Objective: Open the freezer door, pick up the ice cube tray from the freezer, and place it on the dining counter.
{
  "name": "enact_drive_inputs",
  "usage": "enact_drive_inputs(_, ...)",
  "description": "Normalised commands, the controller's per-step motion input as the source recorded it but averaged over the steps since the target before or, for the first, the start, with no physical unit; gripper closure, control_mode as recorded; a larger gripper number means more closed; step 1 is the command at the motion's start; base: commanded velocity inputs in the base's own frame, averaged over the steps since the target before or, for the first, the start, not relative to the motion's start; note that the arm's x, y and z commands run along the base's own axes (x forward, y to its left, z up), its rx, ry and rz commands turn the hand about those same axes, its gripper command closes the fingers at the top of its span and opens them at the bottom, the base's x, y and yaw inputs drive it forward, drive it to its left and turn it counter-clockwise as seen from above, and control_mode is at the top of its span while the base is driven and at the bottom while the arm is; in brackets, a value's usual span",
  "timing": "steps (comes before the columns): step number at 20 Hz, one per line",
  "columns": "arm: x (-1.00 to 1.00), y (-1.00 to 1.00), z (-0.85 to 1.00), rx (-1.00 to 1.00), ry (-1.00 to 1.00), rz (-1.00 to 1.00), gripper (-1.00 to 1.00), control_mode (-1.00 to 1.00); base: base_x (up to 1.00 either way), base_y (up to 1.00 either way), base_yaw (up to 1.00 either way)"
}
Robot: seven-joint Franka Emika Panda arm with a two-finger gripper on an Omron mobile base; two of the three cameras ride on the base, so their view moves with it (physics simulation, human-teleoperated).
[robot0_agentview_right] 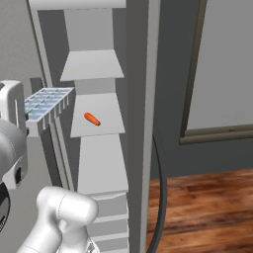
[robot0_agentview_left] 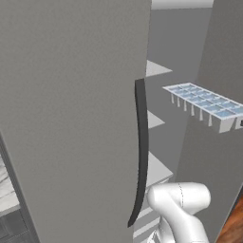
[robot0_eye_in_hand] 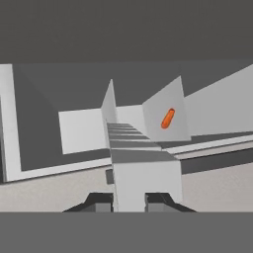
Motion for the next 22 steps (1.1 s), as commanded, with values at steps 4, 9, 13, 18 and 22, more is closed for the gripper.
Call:
enact_drive_inputs(4,-0.13,0.01,0.00,0.00,0.00,0.00,1.00,1.00,-0.13,0.01,0.00)
enact_drive_inputs(9,0.00,0.00,0.00,0.00,0.00,0.00,1.00,1.00,-0.40,0.01,0.02)
enact_drive_inputs(13,0.00,0.00,0.00,0.00,0.00,0.00,1.00,1.00,-0.52,0.07,0.15)
enact_drive_inputs(18,0.00,0.00,0.00,0.00,0.00,0.00,1.00,1.00,-0.43,0.28,0.36)
enact_drive_inputs(22,0.00,0.00,0.00,0.00,0.00,0.00,1.00,1.00,-0.19,0.44,0.47)
